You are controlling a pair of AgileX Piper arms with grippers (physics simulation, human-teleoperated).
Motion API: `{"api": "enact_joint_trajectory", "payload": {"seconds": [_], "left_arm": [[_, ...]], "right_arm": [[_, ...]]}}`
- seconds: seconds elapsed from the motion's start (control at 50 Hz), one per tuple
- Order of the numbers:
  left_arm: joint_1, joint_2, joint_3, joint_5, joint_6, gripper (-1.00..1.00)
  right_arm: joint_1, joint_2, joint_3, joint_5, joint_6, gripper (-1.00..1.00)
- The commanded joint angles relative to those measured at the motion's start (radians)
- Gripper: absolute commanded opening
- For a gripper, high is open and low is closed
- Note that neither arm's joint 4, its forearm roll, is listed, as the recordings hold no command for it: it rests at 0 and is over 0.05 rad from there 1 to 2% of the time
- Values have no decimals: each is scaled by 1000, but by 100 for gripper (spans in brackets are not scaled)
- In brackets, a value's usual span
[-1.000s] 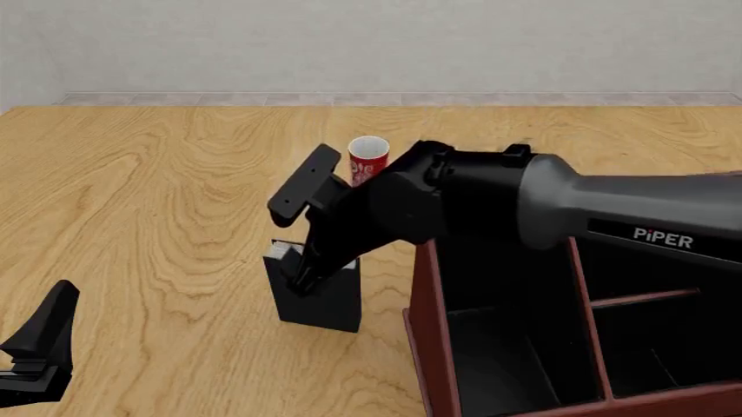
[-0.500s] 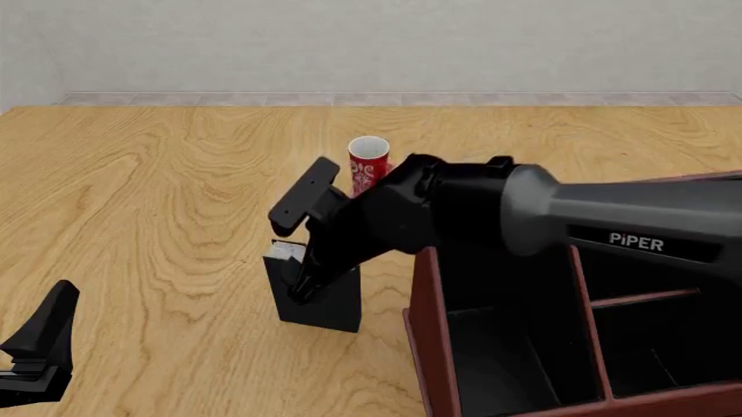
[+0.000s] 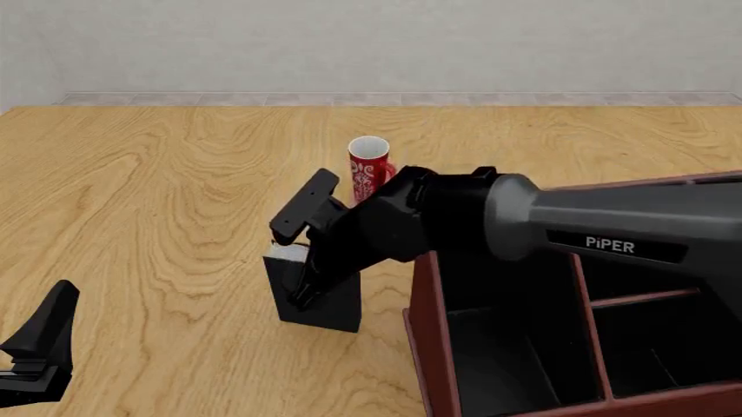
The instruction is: Pick up the book and place it in the left compartment of the caddy.
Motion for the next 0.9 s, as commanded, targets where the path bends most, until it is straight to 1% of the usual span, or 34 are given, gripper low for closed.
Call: {"api": "enact_joint_trajectory", "payload": {"seconds": [0.02, 0.12, 0.22, 0.24, 0.38, 0.46, 0.56, 0.66, 0.9], "left_arm": [[0, -3, 5, -1, -1, 100], [0, -3, 5, -1, -1, 100], [0, -3, 5, -1, -1, 100], [0, -2, 5, -1, -1, 100], [0, -3, 5, -1, -1, 100], [0, -3, 5, -1, -1, 100], [0, -2, 5, -1, -1, 100], [0, -3, 5, -1, -1, 100], [0, -3, 5, -1, -1, 100]], "right_arm": [[-4, 12, 2, -7, 6, 100], [-5, 17, 5, -6, 11, 100], [-2, 12, 11, -8, 0, 100], [-5, 13, 9, -6, -1, -100], [0, 4, 12, 2, -7, -100], [-1, -5, 9, 10, -22, -100], [4, -24, 5, 21, -22, -100], [2, -57, -7, 46, -45, -100], [5, -133, -19, 99, -60, -100]]}}
